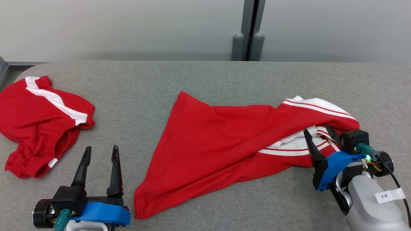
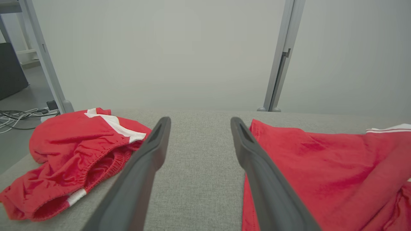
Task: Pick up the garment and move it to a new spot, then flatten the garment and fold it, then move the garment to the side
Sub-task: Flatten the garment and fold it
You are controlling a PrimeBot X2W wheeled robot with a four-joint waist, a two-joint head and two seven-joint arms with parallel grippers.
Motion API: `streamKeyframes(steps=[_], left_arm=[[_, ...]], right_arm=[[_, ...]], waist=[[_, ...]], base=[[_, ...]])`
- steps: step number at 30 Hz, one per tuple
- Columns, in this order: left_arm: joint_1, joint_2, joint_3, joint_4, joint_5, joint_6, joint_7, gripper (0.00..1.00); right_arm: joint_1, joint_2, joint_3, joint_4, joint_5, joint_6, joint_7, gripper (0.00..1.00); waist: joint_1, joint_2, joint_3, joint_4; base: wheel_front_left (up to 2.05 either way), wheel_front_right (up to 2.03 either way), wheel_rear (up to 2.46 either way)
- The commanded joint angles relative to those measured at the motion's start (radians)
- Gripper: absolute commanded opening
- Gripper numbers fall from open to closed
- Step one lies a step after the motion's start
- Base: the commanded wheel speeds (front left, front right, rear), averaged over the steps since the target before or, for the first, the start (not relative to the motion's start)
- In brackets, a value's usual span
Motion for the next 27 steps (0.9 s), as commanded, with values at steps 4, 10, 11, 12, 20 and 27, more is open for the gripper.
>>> streamKeyframes(steps=[4,10,11,12,20,27], left_arm=[[-0.004,-0.002,-0.004,-0.004,-0.005,-0.001,-0.003,1.0],[-0.018,-0.002,-0.016,-0.004,-0.008,-0.001,-0.003,1.0],[-0.021,-0.002,-0.019,-0.003,-0.007,-0.001,-0.003,1.0],[-0.022,-0.002,-0.022,-0.003,-0.007,-0.001,-0.003,1.0],[-0.04,-0.003,-0.033,0.0,-0.015,-0.001,-0.003,1.0],[-0.041,-0.003,-0.022,0.006,-0.016,-0.001,-0.003,1.0]], right_arm=[[0.007,-0.017,0.005,0.023,0.013,0.0,0.02,1.0],[-0.04,-0.028,0.015,0.078,0.001,0.0,0.053,1.0],[-0.049,-0.028,0.019,0.09,-0.001,0.0,0.055,1.0],[-0.06,-0.028,0.022,0.1,-0.001,0.0,0.057,1.0],[-0.14,-0.016,0.058,0.198,0.005,0.0,0.07,0.99],[-0.152,-0.002,0.096,0.226,0.041,0.0,0.015,0.0]], waist=[[0.0001,-0.0001,0.006,0.004],[0.0001,-0.0001,0.026,0.015],[0.0001,-0.0001,0.029,0.017],[0.0001,-0.0001,0.033,0.021],[0.0001,-0.0001,0.063,0.044],[0.0001,-0.0001,0.062,0.041]], base=[[0.0,0.0,0.0],[0.0,0.0,0.0],[0.0,0.0,0.0],[0.0,0.0,0.0],[0.0,0.0,0.0],[0.0,0.0,0.0]])
